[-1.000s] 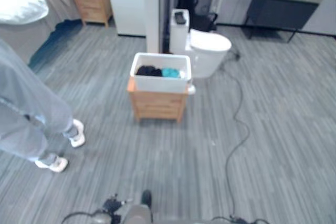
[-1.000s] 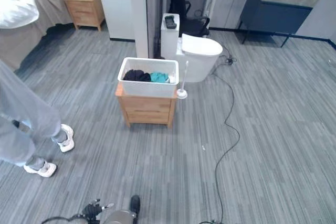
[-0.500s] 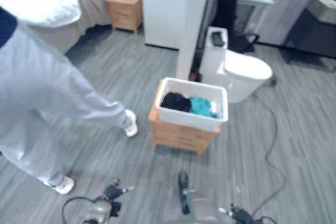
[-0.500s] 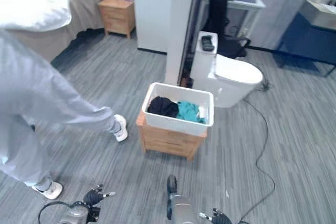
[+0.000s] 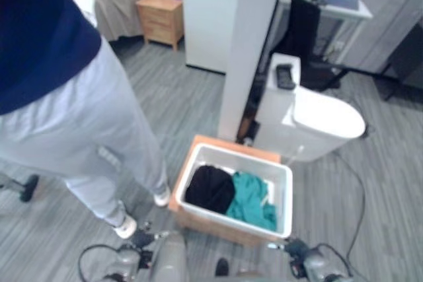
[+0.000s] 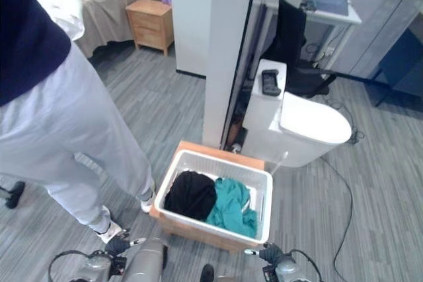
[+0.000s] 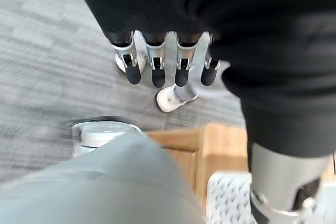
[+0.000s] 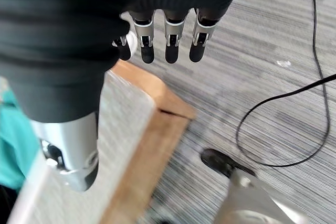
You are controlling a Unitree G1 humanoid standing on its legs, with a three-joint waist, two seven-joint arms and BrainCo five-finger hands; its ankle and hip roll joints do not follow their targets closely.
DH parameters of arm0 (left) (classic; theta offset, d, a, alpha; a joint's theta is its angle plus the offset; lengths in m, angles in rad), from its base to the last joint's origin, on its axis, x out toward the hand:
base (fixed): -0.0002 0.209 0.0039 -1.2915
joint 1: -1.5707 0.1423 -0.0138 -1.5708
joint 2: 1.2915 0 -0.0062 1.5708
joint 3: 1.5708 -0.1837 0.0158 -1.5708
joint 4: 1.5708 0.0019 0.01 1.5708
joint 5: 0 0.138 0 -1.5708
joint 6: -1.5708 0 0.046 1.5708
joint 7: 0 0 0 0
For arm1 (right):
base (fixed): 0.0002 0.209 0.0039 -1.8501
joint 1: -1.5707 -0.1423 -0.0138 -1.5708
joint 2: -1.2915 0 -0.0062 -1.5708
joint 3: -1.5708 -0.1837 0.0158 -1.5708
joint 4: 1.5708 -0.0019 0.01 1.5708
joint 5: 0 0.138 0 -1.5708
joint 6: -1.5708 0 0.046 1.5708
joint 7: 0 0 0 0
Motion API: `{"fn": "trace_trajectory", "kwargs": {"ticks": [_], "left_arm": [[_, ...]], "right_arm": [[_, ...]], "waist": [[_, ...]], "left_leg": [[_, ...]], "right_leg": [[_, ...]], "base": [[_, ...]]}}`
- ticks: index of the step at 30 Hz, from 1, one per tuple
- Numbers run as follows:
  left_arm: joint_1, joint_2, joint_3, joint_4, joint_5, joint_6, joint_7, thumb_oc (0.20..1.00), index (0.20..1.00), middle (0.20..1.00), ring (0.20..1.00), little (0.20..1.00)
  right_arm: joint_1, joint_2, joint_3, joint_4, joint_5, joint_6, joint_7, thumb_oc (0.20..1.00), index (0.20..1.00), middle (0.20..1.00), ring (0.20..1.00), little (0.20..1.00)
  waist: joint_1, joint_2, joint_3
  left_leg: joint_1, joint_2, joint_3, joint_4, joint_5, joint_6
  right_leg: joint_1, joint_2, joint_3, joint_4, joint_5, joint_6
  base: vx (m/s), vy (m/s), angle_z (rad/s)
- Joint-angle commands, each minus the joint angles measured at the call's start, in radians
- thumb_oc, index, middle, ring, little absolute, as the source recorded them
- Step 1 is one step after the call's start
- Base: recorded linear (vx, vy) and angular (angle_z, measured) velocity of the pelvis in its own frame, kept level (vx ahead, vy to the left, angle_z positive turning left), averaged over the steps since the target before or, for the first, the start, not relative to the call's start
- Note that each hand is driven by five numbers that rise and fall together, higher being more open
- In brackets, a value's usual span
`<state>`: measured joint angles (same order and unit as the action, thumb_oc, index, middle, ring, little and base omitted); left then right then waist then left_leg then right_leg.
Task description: Grab the laundry basket,head to the washer,open it,put in the laundry and shut it.
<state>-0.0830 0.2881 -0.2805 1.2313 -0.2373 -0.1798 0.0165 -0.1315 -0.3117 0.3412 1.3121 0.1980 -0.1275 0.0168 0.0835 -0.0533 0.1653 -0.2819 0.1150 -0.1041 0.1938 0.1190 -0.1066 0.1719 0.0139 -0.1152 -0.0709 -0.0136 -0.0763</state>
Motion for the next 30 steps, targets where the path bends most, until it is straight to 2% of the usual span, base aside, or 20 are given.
{"fn": "trace_trajectory", "kwargs": {"ticks": [1, 4, 10, 14, 17, 20, 23, 25, 26, 30], "left_arm": [[-0.029, -0.022, -0.04, 0.004, 0.001, -0.028, 0.016, 1.0, 1.0, 1.0, 1.0, 1.0], [-0.026, -0.024, -0.042, 0.004, 0.011, -0.028, 0.012, 1.0, 1.0, 1.0, 1.0, 1.0], [0.005, -0.03, -0.002, 0.014, -0.006, -0.023, 0.017, 1.0, 1.0, 1.0, 1.0, 1.0], [0.049, -0.031, 0.038, -0.041, -0.039, -0.027, 0.041, 1.0, 1.0, 1.0, 1.0, 1.0], [0.158, 0.013, 0.078, -0.325, -0.115, -0.014, 0.024, 1.0, 1.0, 1.0, 1.0, 1.0], [0.21, 0.044, 0.074, -0.503, -0.14, 0.004, -0.001, 1.0, 1.0, 1.0, 1.0, 1.0], [0.225, 0.063, 0.064, -0.59, -0.135, 0.014, -0.016, 1.0, 1.0, 1.0, 1.0, 1.0], [0.209, 0.078, 0.046, -0.711, -0.137, 0.026, -0.028, 1.0, 1.0, 1.0, 1.0, 1.0], [0.21, 0.078, 0.046, -0.713, -0.137, 0.028, -0.028, 1.0, 1.0, 1.0, 1.0, 1.0], [0.19, 0.129, 0.03, -0.905, -0.126, 0.045, -0.055, 1.0, 1.0, 1.0, 1.0, 1.0]], "right_arm": [[0.059, -0.025, 0.0, 0.002, -0.027, -0.009, -0.005, 1.0, 1.0, 1.0, 1.0, 1.0], [0.076, -0.014, -0.013, 0.014, -0.03, -0.002, -0.004, 1.0, 1.0, 1.0, 1.0, 1.0], [0.12, 0.014, -0.067, 0.041, -0.017, 0.008, -0.016, 1.0, 1.0, 1.0, 1.0, 1.0], [0.137, 0.014, -0.136, 0.004, 0.029, -0.01, -0.055, 1.0, 1.0, 1.0, 1.0, 1.0], [0.183, -0.015, -0.22, -0.114, 0.085, -0.02, -0.073, 1.0, 1.0, 1.0, 1.0, 1.0], [0.217, -0.042, -0.276, -0.141, 0.104, -0.009, -0.065, 1.0, 1.0, 1.0, 1.0, 1.0], [0.232, -0.058, -0.302, -0.128, 0.098, 0.002, -0.064, 1.0, 1.0, 1.0, 1.0, 1.0], [0.227, -0.074, -0.317, -0.066, 0.081, 0.014, -0.065, 1.0, 1.0, 1.0, 1.0, 1.0], [0.226, -0.074, -0.317, -0.066, 0.081, 0.014, -0.065, 1.0, 1.0, 1.0, 1.0, 1.0], [0.214, -0.084, -0.31, -0.028, 0.059, 0.024, -0.056, 1.0, 1.0, 1.0, 1.0, 1.0]], "waist": [[0.011, 0.03, -0.054], [0.009, 0.025, -0.082], [0.002, 0.042, -0.105], [-0.015, 0.059, -0.107], [-0.034, 0.076, -0.102], [-0.049, 0.09, -0.097], [-0.057, 0.099, -0.096], [-0.064, 0.11, -0.096], [-0.064, 0.11, -0.096], [-0.066, 0.122, -0.101]], "left_leg": [[0.237, -0.059, 0.028, -0.053, -0.086, 0.023], [0.28, -0.084, 0.038, -0.072, -0.121, 0.032], [0.33, -0.098, 0.065, -0.093, -0.136, 0.04], [0.35, -0.101, 0.082, -0.11, -0.138, 0.045], [0.357, -0.095, 0.104, -0.138, -0.13, 0.047], [0.362, -0.091, 0.11, -0.152, -0.126, 0.049], [0.369, -0.091, 0.111, -0.164, -0.127, 0.051], [0.379, -0.089, 0.11, -0.176, -0.131, 0.055], [0.379, -0.089, 0.11, -0.177, -0.131, 0.055], [0.383, -0.087, 0.111, -0.189, -0.133, 0.059]], "right_leg": [[-0.104, -0.072, -0.044, 0.112, 0.001, 0.143], [-0.076, -0.092, -0.034, 0.105, 0.001, 0.155], [-0.05, -0.117, -0.023, 0.1, -0.007, 0.169], [-0.048, -0.124, -0.009, 0.09, -0.001, 0.181], [-0.067, -0.128, 0.008, 0.094, 0.007, 0.193], [-0.078, -0.127, 0.011, 0.101, 0.008, 0.197], [-0.083, -0.127, 0.014, 0.105, 0.006, 0.2], [-0.083, -0.127, 0.014, 0.104, 0.003, 0.203], [-0.083, -0.127, 0.014, 0.104, 0.002, 0.203], [-0.092, -0.13, 0.014, 0.103, 0.007, 0.206]], "base": [[0.21, 0.083, -0.23], [0.21, 0.079, -0.12], [0.16, 0.073, -0.29], [0.07, 0.047, -0.21], [0.03, 0.036, -0.13], [0.02, 0.027, -0.24], [0.02, 0.011, -0.03], [0.04, 0.01, -0.04], [0.0, 0.0, 0.0], [-0.01, -0.003, -0.03]]}}
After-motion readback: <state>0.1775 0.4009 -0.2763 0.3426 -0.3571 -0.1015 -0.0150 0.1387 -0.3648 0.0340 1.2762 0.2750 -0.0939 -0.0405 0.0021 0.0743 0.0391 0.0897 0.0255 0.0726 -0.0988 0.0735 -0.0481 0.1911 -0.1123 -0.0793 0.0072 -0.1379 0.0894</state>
